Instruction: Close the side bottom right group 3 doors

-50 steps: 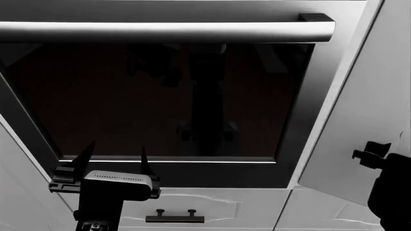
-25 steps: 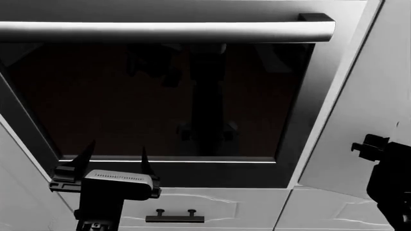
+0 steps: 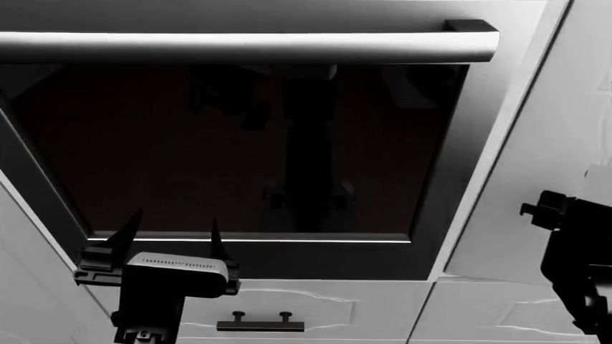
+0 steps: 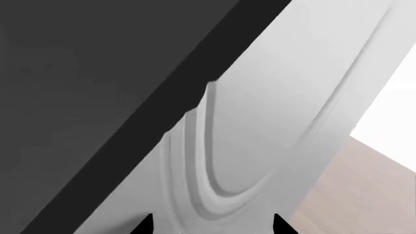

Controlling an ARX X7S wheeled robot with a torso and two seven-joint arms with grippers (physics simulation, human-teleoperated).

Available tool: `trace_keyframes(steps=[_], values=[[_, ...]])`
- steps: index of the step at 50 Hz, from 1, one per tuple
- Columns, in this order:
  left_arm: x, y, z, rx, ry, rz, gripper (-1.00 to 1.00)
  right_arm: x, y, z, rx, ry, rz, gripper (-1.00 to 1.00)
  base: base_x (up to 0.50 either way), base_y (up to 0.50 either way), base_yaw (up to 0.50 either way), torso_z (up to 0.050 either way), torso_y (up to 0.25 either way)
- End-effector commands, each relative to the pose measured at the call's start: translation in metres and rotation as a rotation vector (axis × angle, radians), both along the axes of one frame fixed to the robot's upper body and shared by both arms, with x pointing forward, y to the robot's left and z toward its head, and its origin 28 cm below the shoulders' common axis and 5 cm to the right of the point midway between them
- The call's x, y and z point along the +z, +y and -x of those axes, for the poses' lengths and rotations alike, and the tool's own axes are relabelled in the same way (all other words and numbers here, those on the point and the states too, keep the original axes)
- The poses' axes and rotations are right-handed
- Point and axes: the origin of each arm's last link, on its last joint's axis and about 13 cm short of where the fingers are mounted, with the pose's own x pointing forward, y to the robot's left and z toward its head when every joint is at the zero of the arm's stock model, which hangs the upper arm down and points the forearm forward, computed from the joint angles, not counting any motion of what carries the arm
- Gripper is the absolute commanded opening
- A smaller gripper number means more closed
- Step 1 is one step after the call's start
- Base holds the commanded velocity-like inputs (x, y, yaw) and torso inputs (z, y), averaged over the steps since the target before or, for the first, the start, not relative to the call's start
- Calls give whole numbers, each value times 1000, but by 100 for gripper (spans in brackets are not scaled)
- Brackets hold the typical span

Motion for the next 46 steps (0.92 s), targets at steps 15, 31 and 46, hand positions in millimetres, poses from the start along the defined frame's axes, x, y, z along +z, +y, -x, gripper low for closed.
trace_keyframes(steps=[15, 31, 46], values=[[-2, 0, 0, 5, 7, -2, 100, 46, -5, -37, 65, -171, 111, 100, 9, -4, 4, 1, 1], [-3, 1, 0, 7, 9, -3, 100, 43, -6, -51, 56, -153, 76, 100, 20, -7, 2, 1, 0], [-3, 1, -1, 4, 11, -3, 100, 43, -2, -46, 80, -177, 55, 100, 116, -34, 28, 0, 0]])
